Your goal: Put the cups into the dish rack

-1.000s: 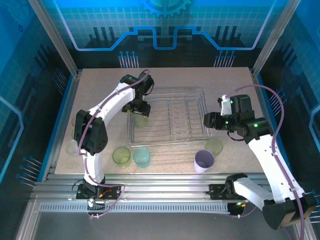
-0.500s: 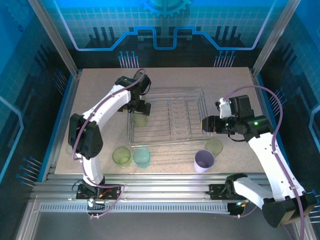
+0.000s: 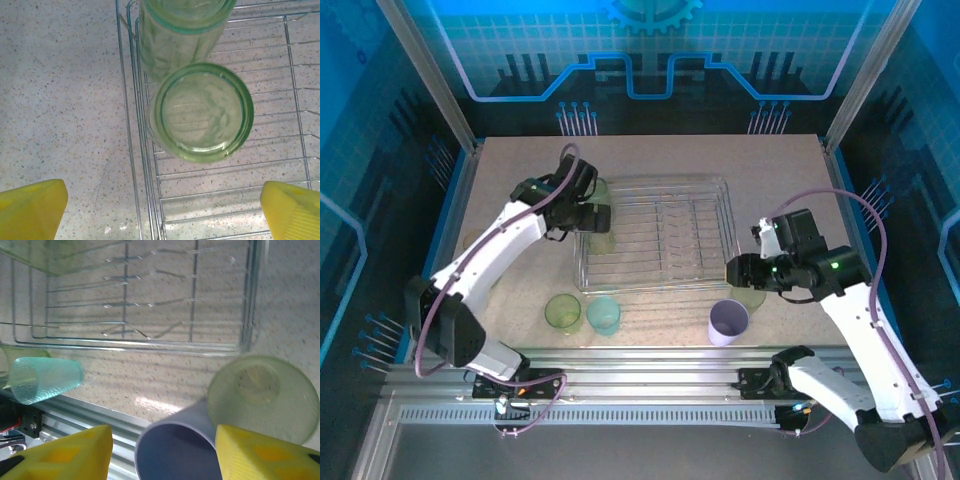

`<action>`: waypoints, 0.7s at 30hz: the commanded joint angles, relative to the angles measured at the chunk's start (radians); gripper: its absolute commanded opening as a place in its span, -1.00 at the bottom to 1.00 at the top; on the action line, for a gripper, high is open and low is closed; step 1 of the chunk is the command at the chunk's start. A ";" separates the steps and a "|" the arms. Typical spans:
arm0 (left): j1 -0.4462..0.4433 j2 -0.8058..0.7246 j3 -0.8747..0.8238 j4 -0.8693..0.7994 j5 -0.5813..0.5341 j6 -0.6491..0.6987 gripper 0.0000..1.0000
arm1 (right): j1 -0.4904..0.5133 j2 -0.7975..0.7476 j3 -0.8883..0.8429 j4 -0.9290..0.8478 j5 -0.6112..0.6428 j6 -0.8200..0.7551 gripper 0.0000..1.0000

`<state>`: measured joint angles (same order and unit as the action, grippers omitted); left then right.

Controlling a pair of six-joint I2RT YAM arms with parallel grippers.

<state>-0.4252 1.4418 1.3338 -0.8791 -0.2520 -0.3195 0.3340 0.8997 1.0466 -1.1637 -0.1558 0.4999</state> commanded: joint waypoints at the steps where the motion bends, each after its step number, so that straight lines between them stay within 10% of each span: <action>1: 0.008 -0.082 -0.099 0.112 0.053 -0.035 0.99 | 0.052 -0.033 -0.020 -0.147 0.111 0.106 0.12; 21: 0.008 -0.317 -0.356 0.354 0.221 -0.023 0.98 | 0.284 -0.050 -0.196 -0.119 0.245 0.354 -0.05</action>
<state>-0.4225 1.1191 0.9966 -0.5446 -0.0620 -0.3412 0.6006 0.8303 0.8745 -1.3106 0.0574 0.8162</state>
